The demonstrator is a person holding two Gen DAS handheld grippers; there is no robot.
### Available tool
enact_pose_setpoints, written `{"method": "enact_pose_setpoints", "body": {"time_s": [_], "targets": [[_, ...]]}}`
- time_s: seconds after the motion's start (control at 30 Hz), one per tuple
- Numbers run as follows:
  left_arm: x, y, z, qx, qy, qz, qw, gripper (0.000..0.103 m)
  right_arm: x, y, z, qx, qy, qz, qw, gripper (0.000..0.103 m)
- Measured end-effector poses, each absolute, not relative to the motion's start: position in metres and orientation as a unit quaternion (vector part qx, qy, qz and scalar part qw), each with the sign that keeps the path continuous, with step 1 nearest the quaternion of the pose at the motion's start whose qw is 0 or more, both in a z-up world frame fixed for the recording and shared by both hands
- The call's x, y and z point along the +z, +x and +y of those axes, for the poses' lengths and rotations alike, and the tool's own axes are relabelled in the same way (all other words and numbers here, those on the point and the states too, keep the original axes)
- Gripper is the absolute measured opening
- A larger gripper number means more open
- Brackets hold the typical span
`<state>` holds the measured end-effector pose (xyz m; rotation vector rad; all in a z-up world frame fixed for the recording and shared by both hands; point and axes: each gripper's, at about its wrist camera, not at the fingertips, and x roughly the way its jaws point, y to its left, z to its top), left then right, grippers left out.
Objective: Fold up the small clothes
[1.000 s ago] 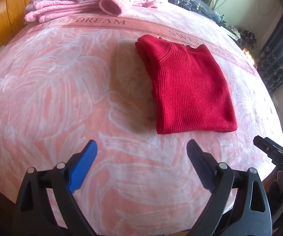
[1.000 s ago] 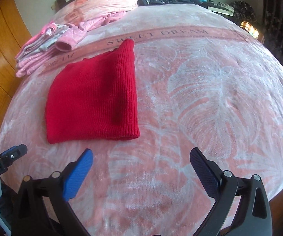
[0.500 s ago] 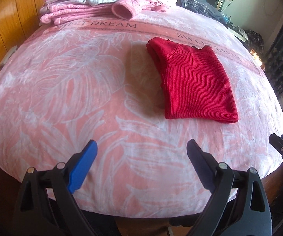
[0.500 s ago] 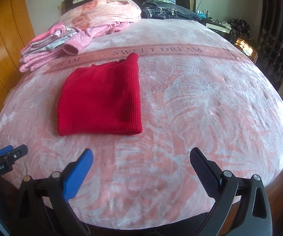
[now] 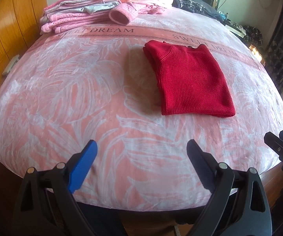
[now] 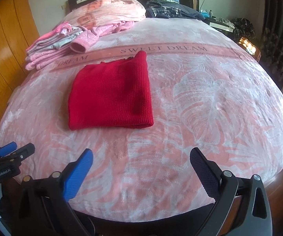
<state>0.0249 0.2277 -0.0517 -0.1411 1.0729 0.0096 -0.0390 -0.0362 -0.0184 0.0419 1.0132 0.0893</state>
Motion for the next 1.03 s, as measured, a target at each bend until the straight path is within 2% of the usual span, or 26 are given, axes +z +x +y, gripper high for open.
{"method": "enact_pose_setpoints", "body": {"time_s": [1.03], "targets": [[-0.067,0.021,0.229,0.005,-0.064,0.529,0.846,0.091,-0.031,-0.035,-0.042,0.040,0.029,0.499,0.865,0.099]]}}
